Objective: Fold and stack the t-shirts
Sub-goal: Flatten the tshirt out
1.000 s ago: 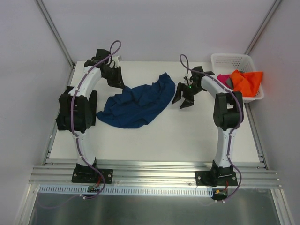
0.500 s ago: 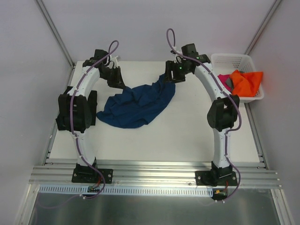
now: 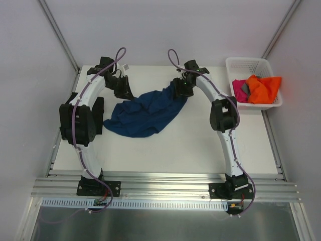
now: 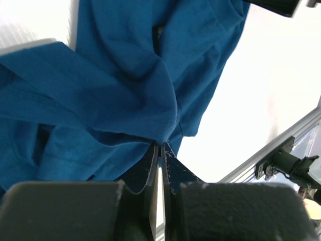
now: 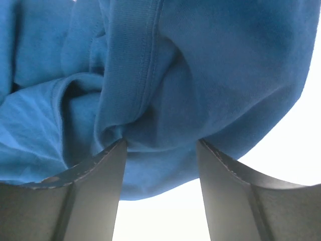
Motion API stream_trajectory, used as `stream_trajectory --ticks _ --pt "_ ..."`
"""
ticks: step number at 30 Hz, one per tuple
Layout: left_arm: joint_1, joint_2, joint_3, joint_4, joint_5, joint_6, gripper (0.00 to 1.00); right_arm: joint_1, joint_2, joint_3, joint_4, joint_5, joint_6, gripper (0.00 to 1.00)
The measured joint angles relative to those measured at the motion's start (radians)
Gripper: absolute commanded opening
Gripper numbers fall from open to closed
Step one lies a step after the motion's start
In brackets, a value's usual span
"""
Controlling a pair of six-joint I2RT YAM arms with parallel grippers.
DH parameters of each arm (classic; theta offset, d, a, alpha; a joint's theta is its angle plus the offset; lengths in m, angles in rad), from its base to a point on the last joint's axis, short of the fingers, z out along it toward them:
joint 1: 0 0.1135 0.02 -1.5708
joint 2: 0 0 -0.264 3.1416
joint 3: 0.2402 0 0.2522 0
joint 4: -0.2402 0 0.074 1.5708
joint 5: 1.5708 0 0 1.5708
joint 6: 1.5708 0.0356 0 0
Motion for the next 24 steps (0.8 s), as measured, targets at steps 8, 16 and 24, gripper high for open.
stream_trajectory --ticks 8,16,24 --pt "-0.013 -0.047 -0.023 -0.003 -0.008 0.007 0.00 0.027 0.002 0.004 0.000 0.063 -0.032 0.16" --pt "-0.013 -0.047 0.009 -0.005 -0.027 0.007 0.00 0.034 -0.088 -0.186 0.022 0.074 -0.039 0.00" --pt "-0.013 -0.047 0.019 -0.005 -0.026 0.007 0.00 -0.029 -0.359 -0.591 -0.161 0.097 -0.051 0.01"
